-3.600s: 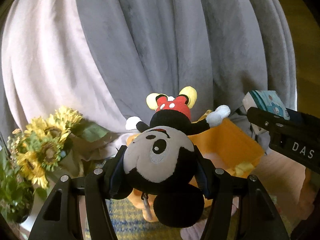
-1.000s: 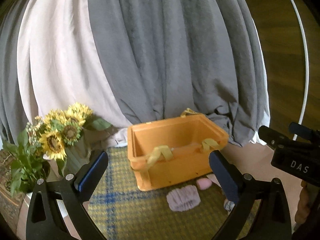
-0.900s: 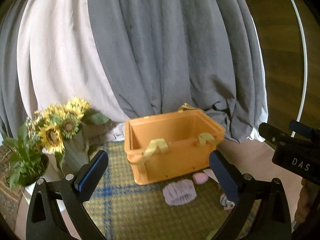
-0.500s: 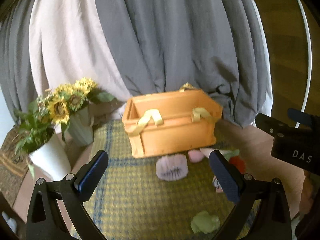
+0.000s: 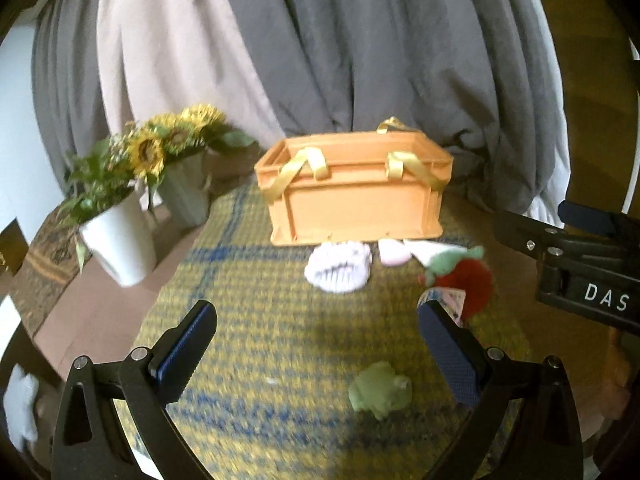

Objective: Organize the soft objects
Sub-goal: 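Move both tools back toward the remaining toys on the runner, then grasp the green frog with the left gripper while the right gripper grasps the patterned sock, then lift the frog with the left gripper while the right gripper carries the sock over the crate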

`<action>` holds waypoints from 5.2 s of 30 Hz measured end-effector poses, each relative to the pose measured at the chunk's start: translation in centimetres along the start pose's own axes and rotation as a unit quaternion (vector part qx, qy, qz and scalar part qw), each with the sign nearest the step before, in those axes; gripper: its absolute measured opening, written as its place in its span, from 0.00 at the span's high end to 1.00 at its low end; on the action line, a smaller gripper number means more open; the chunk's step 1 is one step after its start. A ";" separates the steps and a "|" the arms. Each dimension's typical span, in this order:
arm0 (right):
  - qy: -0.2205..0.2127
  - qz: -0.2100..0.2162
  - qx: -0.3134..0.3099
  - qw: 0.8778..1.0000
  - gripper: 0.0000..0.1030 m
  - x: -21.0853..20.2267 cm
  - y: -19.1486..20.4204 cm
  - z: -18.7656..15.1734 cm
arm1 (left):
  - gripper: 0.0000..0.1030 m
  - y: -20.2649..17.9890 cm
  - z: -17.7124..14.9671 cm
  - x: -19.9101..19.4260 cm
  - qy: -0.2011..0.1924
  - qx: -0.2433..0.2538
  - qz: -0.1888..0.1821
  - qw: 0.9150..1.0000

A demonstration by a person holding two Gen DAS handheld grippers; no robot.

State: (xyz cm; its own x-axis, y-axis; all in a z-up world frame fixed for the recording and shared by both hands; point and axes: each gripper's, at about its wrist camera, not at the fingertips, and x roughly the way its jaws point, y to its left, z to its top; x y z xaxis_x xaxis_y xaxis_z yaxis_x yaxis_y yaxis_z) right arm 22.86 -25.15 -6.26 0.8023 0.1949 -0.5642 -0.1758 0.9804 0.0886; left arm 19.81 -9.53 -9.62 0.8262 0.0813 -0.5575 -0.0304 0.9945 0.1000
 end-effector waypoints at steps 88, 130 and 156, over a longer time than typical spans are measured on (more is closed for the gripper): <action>0.153 0.097 -0.035 0.983 0.80 8.6 3.7 -9.3 | 0.46 1.5 -4.5 7.0 0.102 -0.028 -0.051 0.993; -0.035 0.000 0.049 0.998 0.85 4.1 7.8 3.0 | 0.46 8.2 9.3 5.6 -0.060 0.013 -0.130 0.990; -0.117 -0.030 0.046 0.992 0.85 5.5 5.7 10.6 | 0.46 7.3 18.0 8.7 -0.126 0.018 -0.146 0.981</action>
State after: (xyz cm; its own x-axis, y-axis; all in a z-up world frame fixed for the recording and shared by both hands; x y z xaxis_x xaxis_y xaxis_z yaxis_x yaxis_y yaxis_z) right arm 32.36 -18.20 -0.14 0.9219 0.1270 -0.3660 -0.0795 0.9867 0.1421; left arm 36.90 -2.73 1.07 0.9098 -0.2299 -0.3455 0.2446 0.9696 -0.0013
